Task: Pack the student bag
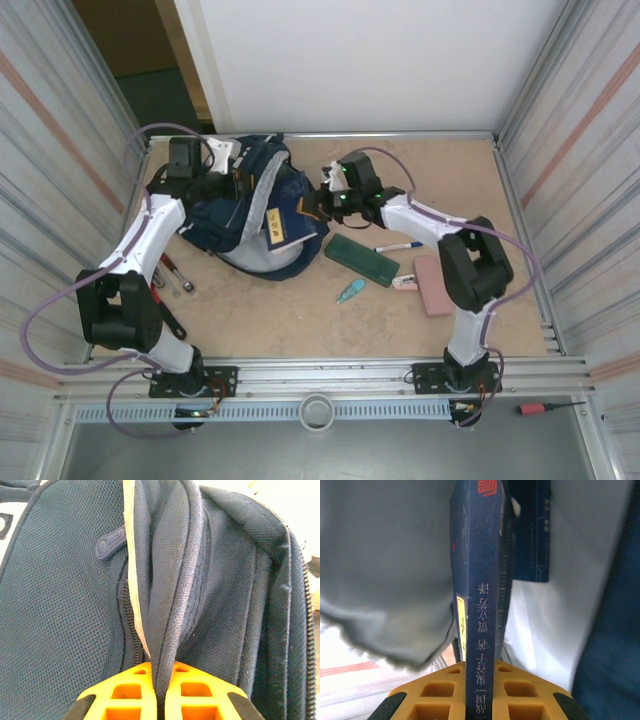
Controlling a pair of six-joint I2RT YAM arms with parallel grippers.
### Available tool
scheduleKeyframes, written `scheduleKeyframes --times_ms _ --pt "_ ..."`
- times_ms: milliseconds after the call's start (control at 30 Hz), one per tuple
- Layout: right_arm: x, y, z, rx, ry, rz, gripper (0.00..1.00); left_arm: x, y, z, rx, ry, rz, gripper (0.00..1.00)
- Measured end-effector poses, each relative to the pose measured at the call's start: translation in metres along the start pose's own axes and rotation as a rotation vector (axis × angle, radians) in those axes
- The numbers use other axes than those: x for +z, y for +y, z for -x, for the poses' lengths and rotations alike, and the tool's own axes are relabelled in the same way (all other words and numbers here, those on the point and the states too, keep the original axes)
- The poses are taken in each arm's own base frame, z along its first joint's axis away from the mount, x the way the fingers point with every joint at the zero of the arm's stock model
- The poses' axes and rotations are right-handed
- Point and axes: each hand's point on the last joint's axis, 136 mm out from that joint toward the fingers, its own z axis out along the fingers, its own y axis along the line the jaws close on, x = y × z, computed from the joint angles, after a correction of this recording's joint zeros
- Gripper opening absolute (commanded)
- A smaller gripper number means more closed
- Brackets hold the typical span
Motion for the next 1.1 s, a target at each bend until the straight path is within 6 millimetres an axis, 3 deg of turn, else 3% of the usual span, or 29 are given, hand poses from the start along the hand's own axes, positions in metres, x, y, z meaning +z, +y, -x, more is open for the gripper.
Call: scheduleKeyframes --times_ms 200,267,333,400,500,633,700,800,933,1000,1100 --pt "0.058 0.000 0.032 0.000 -0.027 0.013 0.03 -0.001 -0.007 0.001 -0.007 -0.001 -0.043 0.00" --pt "0.078 -0.004 0.044 -0.006 -0.051 0.006 0.12 -0.001 -0.009 0.001 -0.009 0.000 -0.051 0.00" --pt "0.099 -0.009 0.053 -0.009 -0.069 -0.005 0.30 -0.001 -0.009 0.001 -0.010 0.000 -0.055 0.00" --pt "0.113 -0.013 0.058 -0.014 -0.075 -0.006 0.41 -0.001 -0.010 0.001 -0.014 0.000 -0.059 0.00" --pt "0.117 -0.027 0.051 -0.012 -0.064 -0.027 0.54 -0.002 -0.009 0.001 -0.022 -0.001 -0.059 0.00" --pt "0.093 -0.049 0.033 0.003 -0.040 -0.076 0.60 0.001 -0.008 0.001 -0.036 -0.001 -0.064 0.00" --pt "0.067 -0.051 0.023 -0.003 -0.037 -0.086 0.61 0.005 -0.006 0.001 -0.047 -0.002 -0.070 0.00" --pt "0.019 -0.034 0.015 -0.054 -0.068 -0.076 0.63 0.013 -0.007 -0.003 -0.056 0.007 -0.093 0.00" --pt "-0.046 -0.018 0.009 -0.152 -0.152 -0.121 0.65 0.027 -0.026 -0.011 -0.030 0.024 -0.146 0.00" --pt "-0.075 -0.023 0.004 -0.195 -0.197 -0.193 0.67 0.034 -0.037 -0.016 -0.017 0.033 -0.180 0.00" --pt "-0.093 -0.040 -0.010 -0.224 -0.204 -0.280 0.68 0.043 -0.044 -0.018 -0.014 0.039 -0.202 0.00"
